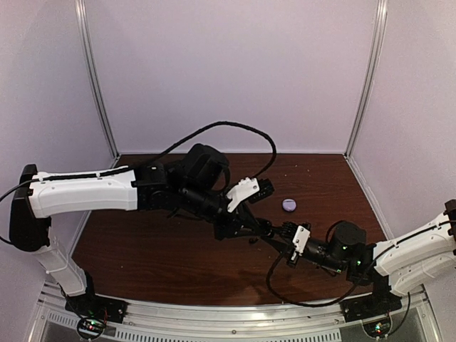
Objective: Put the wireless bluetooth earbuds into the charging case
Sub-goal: Insert the right earbud into the right side groove of the charging case.
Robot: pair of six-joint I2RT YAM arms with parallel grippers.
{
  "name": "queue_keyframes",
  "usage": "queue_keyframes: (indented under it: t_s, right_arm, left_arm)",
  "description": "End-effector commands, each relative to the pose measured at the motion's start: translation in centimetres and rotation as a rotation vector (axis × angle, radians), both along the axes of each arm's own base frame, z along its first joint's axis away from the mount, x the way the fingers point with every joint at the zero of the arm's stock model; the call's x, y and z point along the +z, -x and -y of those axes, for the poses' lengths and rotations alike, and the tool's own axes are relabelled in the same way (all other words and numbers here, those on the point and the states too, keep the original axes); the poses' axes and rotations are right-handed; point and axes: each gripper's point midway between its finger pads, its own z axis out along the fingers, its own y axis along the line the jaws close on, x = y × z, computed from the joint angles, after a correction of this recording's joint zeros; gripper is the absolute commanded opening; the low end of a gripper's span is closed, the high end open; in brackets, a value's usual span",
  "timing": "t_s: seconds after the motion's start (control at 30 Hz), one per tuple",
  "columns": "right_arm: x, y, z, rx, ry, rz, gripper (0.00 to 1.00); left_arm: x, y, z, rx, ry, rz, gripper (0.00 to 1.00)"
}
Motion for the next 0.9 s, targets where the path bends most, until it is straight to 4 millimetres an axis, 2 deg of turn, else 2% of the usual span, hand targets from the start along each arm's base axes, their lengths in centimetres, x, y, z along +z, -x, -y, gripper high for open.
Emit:
queue_keyframes:
  t_s: [0.0, 0.23, 0.6, 0.87]
  right_arm:
    - [1.3, -0.5, -0.1, -0.027, -0.06, -0.012, 0.0]
    - [1.6, -0.5, -0.2, -0.026, -0.058, -0.014, 0.0]
    - [1.5, -0.8, -0.7, -0.033, -0.058, -0.043, 0.0]
    - [1.4, -1.0, -1.0, -0.039, -0.038, -0.042, 0.0]
  left_arm:
    - [1.8, 0.0, 0.0, 0.004, 0.035, 0.037, 0.06]
    - [1.7, -0.8, 0.5, 0.031, 0.023, 0.046, 0.05]
    - [0.3, -1.3, 0.7, 0.044, -0.025, 0.049, 0.05]
    - [0.5, -1.6, 0.8, 0.057, -0.024, 0.054, 0.05]
